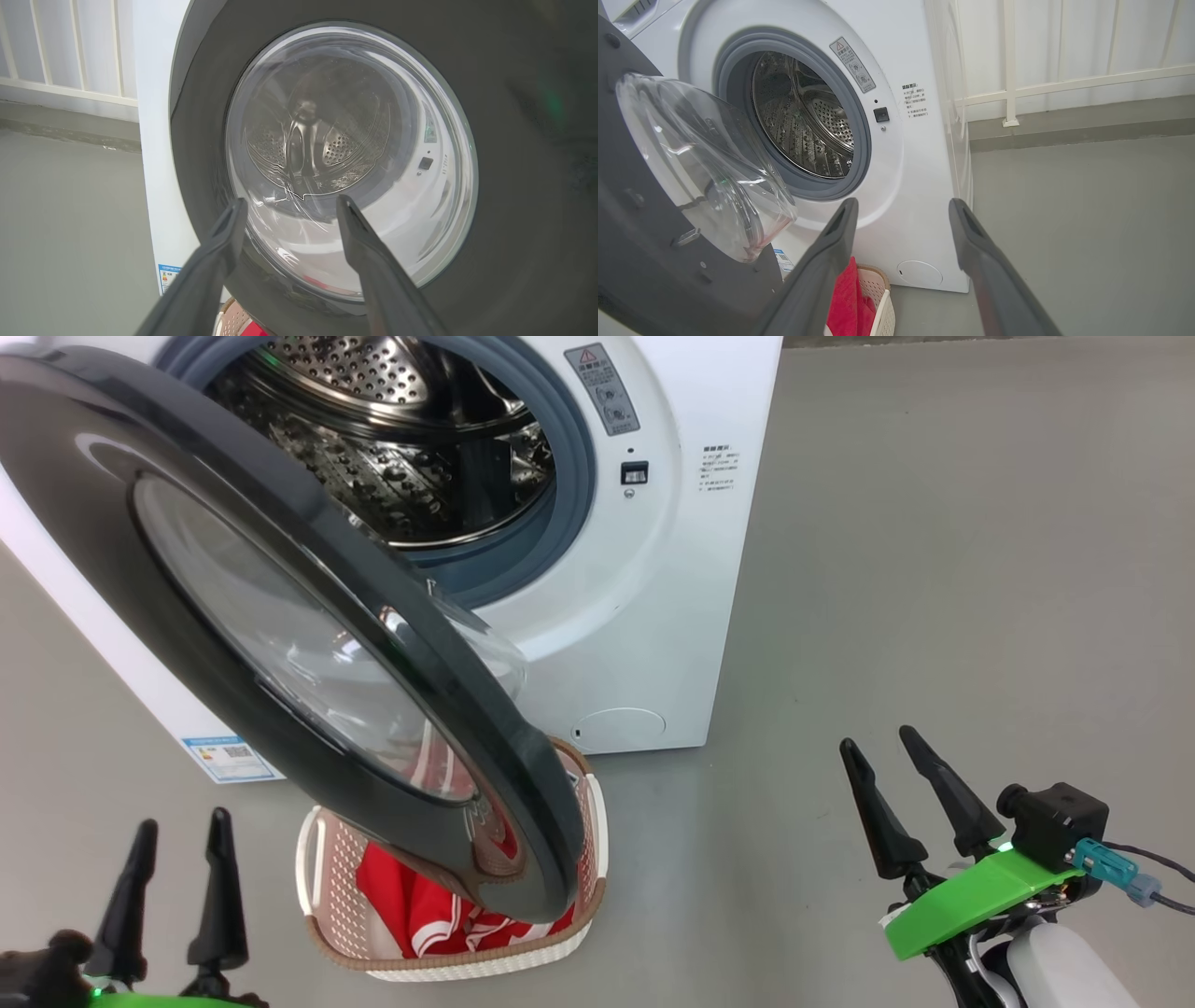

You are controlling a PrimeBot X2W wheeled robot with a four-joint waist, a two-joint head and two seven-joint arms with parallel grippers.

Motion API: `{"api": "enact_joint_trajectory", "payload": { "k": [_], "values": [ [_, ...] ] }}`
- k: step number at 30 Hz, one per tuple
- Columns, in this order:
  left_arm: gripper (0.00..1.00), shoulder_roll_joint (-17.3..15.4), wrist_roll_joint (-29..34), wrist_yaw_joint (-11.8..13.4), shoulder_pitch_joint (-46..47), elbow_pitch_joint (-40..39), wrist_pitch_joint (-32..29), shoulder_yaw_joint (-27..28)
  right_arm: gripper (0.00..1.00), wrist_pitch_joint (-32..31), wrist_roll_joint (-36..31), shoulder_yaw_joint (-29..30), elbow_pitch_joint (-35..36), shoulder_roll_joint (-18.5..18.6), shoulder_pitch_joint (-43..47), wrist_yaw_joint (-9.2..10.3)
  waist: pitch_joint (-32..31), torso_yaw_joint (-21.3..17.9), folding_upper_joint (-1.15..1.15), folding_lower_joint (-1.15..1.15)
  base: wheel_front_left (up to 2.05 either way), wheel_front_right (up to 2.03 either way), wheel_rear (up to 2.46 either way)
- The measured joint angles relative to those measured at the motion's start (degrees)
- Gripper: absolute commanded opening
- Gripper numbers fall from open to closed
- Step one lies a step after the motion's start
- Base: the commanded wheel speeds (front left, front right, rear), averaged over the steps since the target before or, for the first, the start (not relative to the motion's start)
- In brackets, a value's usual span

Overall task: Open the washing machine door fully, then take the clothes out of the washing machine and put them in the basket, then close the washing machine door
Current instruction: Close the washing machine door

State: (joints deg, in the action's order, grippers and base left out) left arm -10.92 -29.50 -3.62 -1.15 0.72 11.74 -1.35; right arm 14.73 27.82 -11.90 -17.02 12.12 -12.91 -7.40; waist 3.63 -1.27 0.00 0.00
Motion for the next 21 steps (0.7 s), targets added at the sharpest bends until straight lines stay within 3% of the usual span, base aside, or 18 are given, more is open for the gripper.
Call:
{"api": "enact_joint_trajectory", "payload": {
  "k": [21],
  "values": [
    [1.0, 0.77, 4.7, 0.42, 0.19, 2.63, 2.46, -0.79, 1.0, 0.0, 0.0, -0.49, -0.08, 0.25, -0.02, 0.0, -0.18, -0.29, 0.0, 0.0, 0.0, 0.0, 0.0]
  ]
}}
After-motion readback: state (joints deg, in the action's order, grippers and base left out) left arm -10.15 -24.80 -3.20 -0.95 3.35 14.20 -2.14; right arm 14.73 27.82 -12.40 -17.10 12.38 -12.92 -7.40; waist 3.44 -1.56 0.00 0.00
